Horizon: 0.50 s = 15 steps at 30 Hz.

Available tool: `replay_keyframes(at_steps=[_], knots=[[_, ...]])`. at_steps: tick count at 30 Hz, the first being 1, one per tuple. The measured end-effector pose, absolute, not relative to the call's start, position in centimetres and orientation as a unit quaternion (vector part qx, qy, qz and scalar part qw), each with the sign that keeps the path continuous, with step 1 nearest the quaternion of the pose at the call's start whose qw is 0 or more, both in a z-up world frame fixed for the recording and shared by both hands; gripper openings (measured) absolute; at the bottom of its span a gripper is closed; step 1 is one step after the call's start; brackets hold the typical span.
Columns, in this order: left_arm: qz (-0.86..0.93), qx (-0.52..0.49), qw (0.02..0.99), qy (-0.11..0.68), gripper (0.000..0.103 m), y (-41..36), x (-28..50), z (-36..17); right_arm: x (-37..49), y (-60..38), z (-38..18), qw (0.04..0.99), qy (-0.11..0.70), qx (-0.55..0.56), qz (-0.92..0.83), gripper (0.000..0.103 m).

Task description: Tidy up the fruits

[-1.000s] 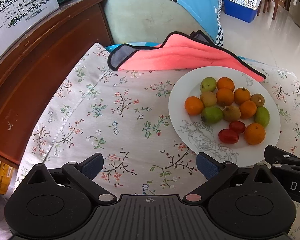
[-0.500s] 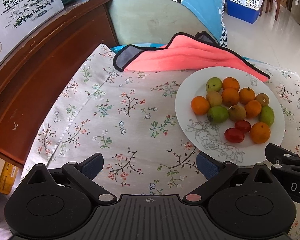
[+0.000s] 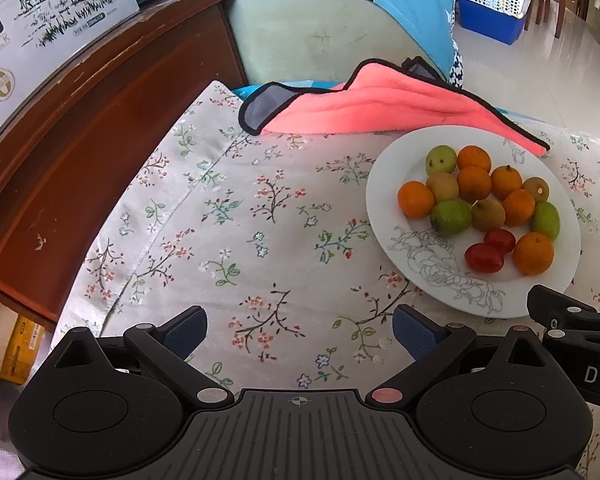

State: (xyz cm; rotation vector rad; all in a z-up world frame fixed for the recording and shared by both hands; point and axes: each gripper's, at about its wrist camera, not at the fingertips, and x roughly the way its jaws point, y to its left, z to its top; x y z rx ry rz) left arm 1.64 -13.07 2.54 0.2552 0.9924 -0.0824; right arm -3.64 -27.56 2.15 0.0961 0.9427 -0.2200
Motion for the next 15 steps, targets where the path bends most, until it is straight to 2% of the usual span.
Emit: replay_keyframes(at_steps=[15], knots=[[-0.053, 0.1, 0.873, 0.474, 0.1, -10.8, 0.8, 3.2, -4.3, -26.5, 2.4, 0.904, 0.423, 0.042, -0.044, 0.1]])
